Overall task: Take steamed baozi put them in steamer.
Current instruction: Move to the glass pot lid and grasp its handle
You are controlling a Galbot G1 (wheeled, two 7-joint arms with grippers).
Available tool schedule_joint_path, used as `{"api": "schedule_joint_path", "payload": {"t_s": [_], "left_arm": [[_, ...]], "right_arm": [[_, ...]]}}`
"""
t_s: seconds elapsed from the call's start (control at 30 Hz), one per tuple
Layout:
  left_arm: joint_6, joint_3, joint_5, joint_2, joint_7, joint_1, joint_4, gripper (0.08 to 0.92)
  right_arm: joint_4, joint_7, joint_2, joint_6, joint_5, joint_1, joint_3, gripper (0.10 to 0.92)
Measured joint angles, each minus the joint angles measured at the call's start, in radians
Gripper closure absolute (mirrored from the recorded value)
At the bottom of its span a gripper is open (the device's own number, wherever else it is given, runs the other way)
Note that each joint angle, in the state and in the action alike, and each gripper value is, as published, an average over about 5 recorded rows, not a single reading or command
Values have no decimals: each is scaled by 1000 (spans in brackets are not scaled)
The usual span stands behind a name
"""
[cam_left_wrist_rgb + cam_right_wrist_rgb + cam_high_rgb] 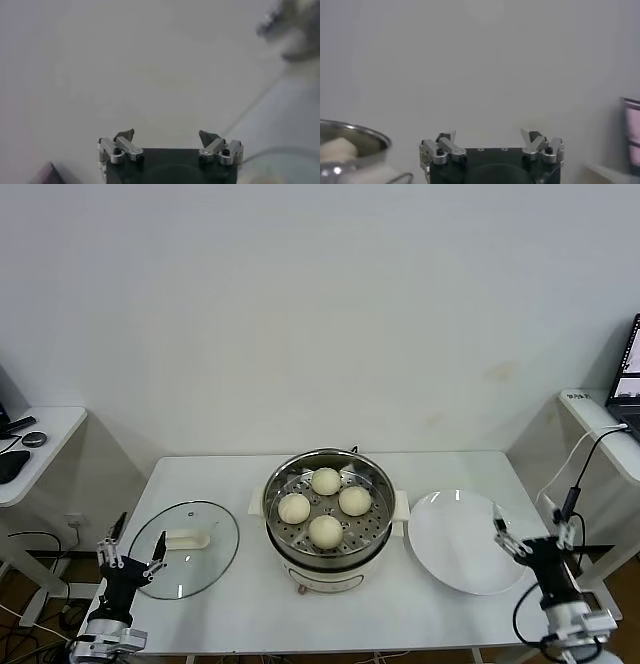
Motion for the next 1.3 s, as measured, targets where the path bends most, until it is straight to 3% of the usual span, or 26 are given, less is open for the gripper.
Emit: {"api": "schedule_joint_path", "payload": {"t_s": [0.4, 1.07, 1.17, 1.3], "left_arm": [[-47, 42, 454, 55, -23, -84, 181, 177], [-38, 156, 638, 104, -28, -318, 430, 179], [-36, 171, 648, 104, -27, -356, 469, 207], [-35, 180, 659, 101, -27, -397, 513, 308]], "right_arm": [[7, 5, 100, 24, -11, -83, 57, 203], [-3, -6, 168, 35, -66, -137, 21, 203], [-5, -7, 173, 35, -72, -140, 16, 203], [-8, -9, 180, 36, -81, -143, 7, 203]]}}
